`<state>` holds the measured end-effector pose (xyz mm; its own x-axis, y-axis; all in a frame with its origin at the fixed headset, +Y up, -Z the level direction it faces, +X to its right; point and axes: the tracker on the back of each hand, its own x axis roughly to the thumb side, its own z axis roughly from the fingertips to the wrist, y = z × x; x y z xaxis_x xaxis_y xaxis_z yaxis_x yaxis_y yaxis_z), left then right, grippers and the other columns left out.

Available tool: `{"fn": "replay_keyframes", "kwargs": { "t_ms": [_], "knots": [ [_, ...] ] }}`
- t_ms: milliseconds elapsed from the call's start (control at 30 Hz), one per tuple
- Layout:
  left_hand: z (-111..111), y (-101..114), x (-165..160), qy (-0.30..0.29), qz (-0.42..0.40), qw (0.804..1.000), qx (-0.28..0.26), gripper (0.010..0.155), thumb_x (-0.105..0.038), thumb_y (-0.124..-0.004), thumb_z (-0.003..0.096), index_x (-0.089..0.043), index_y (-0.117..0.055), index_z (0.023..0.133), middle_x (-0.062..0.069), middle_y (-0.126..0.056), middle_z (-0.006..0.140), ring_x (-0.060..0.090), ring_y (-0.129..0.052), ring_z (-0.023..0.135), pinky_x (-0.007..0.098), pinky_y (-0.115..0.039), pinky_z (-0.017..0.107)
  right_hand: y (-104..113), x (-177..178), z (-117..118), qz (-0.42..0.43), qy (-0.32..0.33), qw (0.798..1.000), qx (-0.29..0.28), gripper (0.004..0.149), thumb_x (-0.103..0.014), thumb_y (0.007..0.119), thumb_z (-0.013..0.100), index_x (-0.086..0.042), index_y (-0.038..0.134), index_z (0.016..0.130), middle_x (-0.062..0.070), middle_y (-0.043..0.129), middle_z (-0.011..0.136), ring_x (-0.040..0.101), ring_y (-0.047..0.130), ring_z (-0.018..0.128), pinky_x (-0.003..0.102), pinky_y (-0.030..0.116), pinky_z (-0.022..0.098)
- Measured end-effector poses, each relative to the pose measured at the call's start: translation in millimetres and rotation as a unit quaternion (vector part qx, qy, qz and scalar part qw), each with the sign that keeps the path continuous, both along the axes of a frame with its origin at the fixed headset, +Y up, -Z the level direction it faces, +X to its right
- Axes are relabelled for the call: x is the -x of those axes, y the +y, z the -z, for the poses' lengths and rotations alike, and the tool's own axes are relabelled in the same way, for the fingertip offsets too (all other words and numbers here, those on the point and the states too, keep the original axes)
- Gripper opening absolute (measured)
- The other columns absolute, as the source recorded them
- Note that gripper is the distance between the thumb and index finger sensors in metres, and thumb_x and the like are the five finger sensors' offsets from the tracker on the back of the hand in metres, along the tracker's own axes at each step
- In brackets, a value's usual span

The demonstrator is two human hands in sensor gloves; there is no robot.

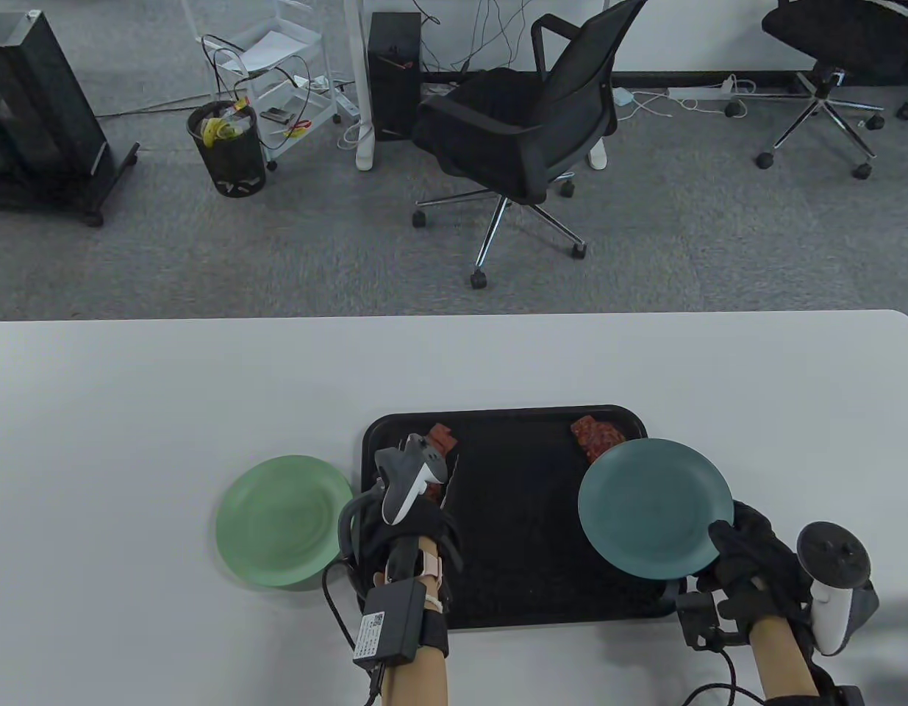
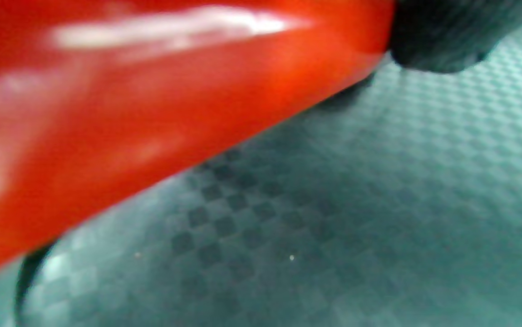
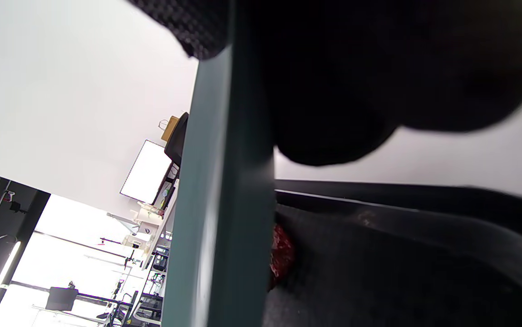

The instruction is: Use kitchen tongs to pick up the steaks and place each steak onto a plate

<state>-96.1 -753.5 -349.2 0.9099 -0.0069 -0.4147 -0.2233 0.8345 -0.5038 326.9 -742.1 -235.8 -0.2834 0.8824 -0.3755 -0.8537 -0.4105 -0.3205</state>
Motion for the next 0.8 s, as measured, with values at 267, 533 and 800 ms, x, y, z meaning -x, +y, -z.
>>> {"fn": "replay_keyframes", "kwargs": {
  "t_ms": [267, 533, 800],
  "knots": [
    [-12.3, 5.1, 6.3, -0.009, 0.031, 0.999, -0.039, 0.097, -0.06, -0.083, 0.0379, -0.014, -0.037, 0.11, 0.016, -0.073, 0.099, 0.033, -0.095, 0.068, 0.042, -0.087, 0.048, -3.2, 5.2, 1.4, -0.016, 0.015, 1.0, -0.002, 0.054, -0.019, 0.073, 0.044, 0.001, 0.059, 0.091, 0.021, 0.085, 0.069, 0.03, 0.099, 0.028, 0.036, 0.091, 0.014],
    [-38.3, 17.4, 10.1, -0.042, -0.057, 0.995, -0.068, 0.094, -0.058, -0.083, 0.0397, -0.014, -0.037, 0.109, 0.014, -0.073, 0.099, 0.032, -0.095, 0.068, 0.04, -0.088, 0.048, -10.9, 23.9, 4.1, -0.045, 0.053, 0.998, 0.009, 0.054, -0.019, 0.073, 0.044, 0.001, 0.059, 0.091, 0.021, 0.086, 0.069, 0.03, 0.099, 0.027, 0.036, 0.091, 0.014],
    [-73.4, 46.6, -37.0, -0.178, -0.118, 0.969, -0.126, 0.094, -0.058, -0.082, 0.0403, -0.013, -0.036, 0.109, 0.015, -0.071, 0.1, 0.034, -0.094, 0.068, 0.042, -0.088, 0.048, -21.4, 44.5, 4.7, -0.043, 0.096, 0.994, 0.032, 0.053, -0.019, 0.073, 0.044, 0.001, 0.059, 0.091, 0.021, 0.085, 0.07, 0.031, 0.099, 0.029, 0.036, 0.091, 0.015]
  ]
}}
